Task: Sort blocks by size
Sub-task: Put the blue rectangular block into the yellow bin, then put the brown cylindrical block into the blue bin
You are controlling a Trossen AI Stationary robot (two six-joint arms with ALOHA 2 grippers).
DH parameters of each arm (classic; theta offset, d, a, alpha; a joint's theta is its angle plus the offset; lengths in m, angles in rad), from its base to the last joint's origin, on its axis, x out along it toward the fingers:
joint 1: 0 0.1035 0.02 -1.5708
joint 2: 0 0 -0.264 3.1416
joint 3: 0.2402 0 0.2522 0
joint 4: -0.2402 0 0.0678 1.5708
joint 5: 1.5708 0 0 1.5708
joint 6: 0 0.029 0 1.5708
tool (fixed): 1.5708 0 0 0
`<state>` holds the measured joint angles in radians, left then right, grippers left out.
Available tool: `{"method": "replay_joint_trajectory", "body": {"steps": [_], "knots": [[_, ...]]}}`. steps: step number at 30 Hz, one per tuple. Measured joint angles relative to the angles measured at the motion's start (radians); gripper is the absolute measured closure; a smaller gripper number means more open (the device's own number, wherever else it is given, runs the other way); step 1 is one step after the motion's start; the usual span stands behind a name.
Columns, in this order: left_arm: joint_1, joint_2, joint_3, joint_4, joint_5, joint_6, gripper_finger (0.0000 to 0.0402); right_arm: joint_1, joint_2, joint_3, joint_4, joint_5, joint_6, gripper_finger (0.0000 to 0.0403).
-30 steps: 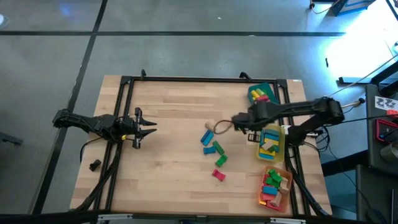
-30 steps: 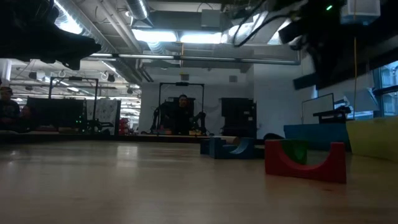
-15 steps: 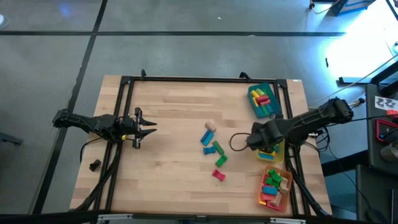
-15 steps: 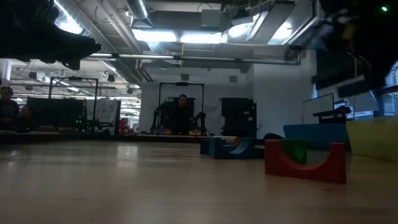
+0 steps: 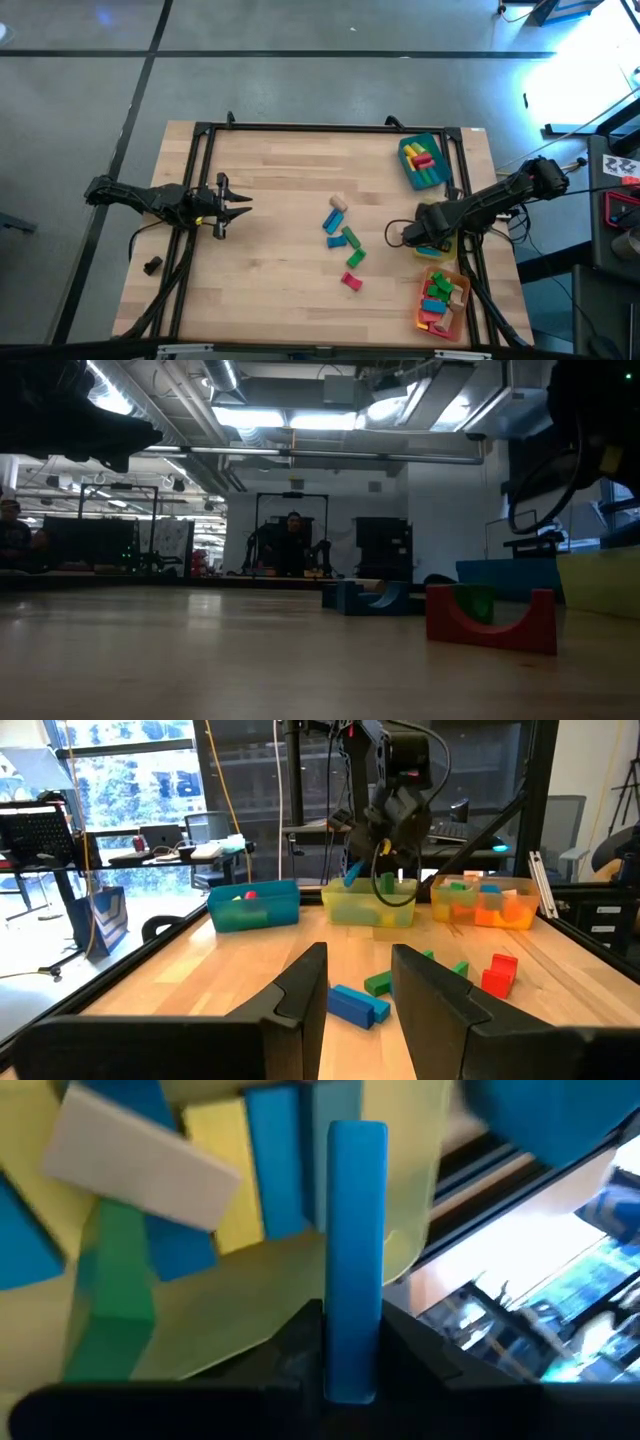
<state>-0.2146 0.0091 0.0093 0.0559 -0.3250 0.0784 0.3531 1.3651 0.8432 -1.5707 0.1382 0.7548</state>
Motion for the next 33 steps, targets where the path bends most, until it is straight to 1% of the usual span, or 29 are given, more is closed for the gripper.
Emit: {"method": "replay_joint_trajectory", "body": {"steps": [4, 7, 10, 13, 16, 18, 20, 22, 24, 26, 28, 29, 31, 33], "knots": [[0.0, 0.0, 0.0, 0.0, 0.0, 0.0, 0.0302, 0.0, 0.0, -0.002, -0.001, -0.044, 0.009, 0.0276], [0.0, 0.0, 0.0, 0.0, 0.0, 0.0, 0.0302, 0.0, 0.0, -0.002, 0.0, -0.045, 0.003, 0.0244], [0.0, 0.0, 0.0, 0.0, 0.0, 0.0, 0.0302, 0.0, 0.0, -0.001, -0.001, -0.055, -0.027, 0.0221], [0.0, 0.0, 0.0, 0.0, 0.0, 0.0, 0.0302, -0.002, 0.0, 0.023, 0.0, -0.055, -0.03, 0.021], [0.0, 0.0, 0.0, 0.0, 0.0, 0.0, 0.0302, -0.018, 0.0, 0.08, 0.003, -0.047, -0.03, 0.0209], [0.0, 0.0, 0.0, 0.0, 0.0, 0.0, 0.0302, -0.04, 0.0, 0.129, 0.012, -0.025, -0.03, 0.0211], [0.0, 0.0, 0.0, 0.0, 0.0, 0.0, 0.0302, -0.063, 0.0, 0.182, 0.047, 0.021, -0.03, 0.0212], [0.0, 0.0, 0.0, 0.0, 0.0, 0.0, 0.0302, -0.085, 0.0, 0.23, 0.124, 0.083, -0.031, 0.0212], [0.0, 0.0, 0.0, 0.0, 0.0, 0.0, 0.0302, -0.107, 0.0, 0.264, 0.238, 0.156, -0.031, 0.0212], [0.0, 0.0, 0.0, 0.0, 0.0, 0.0, 0.0302, -0.13, 0.0, 0.28, 0.404, 0.233, -0.032, 0.0212], [0.0, 0.0, 0.0, 0.0, 0.0, 0.0, 0.0302, -0.155, 0.0, 0.276, 0.598, 0.288, -0.032, 0.0212], [0.0, 0.0, 0.0, 0.0, 0.0, 0.0, 0.0302, -0.17, 0.003, 0.273, 0.689, 0.294, -0.043, 0.0212], [0.0, 0.0, 0.0, 0.0, 0.0, 0.0, 0.0302, -0.202, 0.018, 0.27, 0.86, 0.281, -0.116, 0.0212], [0.0, 0.0, 0.0, 0.0, 0.0, 0.0, 0.0302, -0.232, 0.045, 0.269, 0.983, 0.254, -0.196, 0.0212]]}}
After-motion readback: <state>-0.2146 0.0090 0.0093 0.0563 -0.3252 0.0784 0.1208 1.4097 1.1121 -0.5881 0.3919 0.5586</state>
